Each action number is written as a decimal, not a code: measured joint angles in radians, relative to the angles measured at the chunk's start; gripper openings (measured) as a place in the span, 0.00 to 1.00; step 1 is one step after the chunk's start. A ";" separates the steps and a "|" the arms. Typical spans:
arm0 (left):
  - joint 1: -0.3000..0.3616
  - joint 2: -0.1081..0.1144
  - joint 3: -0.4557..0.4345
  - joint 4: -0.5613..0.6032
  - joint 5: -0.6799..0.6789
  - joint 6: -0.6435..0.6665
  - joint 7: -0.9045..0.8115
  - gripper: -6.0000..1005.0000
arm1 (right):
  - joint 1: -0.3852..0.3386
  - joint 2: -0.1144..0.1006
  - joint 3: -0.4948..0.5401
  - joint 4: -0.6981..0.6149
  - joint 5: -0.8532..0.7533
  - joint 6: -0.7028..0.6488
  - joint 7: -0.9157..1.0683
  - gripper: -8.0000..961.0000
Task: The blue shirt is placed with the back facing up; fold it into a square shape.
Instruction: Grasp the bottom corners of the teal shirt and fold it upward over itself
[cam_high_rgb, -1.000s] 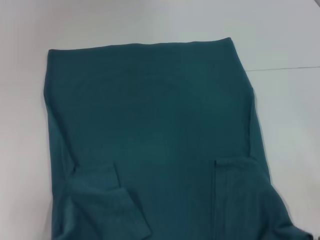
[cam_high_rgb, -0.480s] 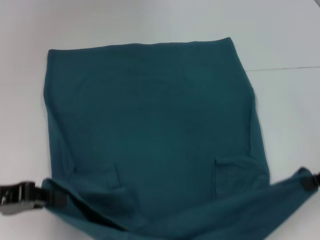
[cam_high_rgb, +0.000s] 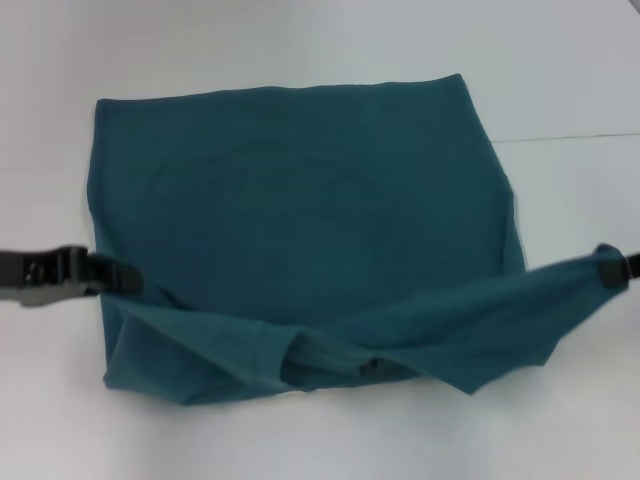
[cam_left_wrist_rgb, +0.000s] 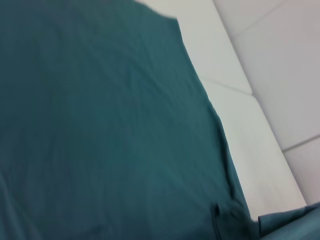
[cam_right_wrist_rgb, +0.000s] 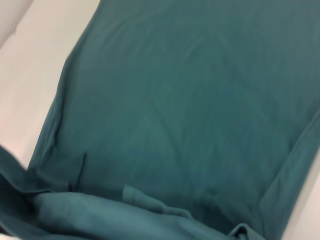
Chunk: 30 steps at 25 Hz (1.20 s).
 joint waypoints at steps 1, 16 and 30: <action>-0.011 0.003 0.003 -0.017 -0.001 -0.024 0.008 0.04 | 0.003 -0.001 0.002 0.013 0.011 0.018 0.008 0.07; -0.108 0.022 0.117 -0.177 -0.002 -0.375 0.089 0.05 | 0.073 -0.055 0.006 0.336 0.097 0.336 0.028 0.07; -0.142 0.006 0.210 -0.273 0.001 -0.716 0.192 0.07 | 0.130 -0.052 -0.013 0.488 0.199 0.688 -0.050 0.07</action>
